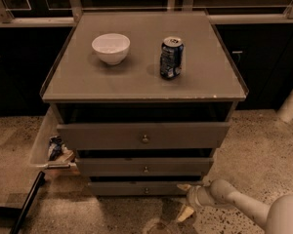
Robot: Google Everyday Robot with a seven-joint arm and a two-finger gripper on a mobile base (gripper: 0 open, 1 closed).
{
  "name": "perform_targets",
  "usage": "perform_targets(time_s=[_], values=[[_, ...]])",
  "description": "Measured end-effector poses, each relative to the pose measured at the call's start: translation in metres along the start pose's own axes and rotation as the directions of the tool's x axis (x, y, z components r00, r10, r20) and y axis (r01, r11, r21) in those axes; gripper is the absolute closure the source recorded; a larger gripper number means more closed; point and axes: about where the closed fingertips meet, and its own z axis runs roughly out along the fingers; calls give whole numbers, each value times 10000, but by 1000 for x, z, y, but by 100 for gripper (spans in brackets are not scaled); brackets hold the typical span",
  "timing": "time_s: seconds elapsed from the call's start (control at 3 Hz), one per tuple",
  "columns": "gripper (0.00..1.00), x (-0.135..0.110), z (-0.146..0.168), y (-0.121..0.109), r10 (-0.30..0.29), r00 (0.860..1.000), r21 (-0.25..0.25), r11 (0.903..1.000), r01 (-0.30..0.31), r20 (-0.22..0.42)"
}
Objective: Close bottom drawer
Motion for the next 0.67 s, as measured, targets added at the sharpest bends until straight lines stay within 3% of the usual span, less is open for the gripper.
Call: perform_targets(time_s=[0.33, 0.67], values=[[0, 0, 0, 3, 0, 10000, 0, 10000, 0, 0], [0, 4, -14, 22, -107, 9999, 55, 9999, 106, 35]])
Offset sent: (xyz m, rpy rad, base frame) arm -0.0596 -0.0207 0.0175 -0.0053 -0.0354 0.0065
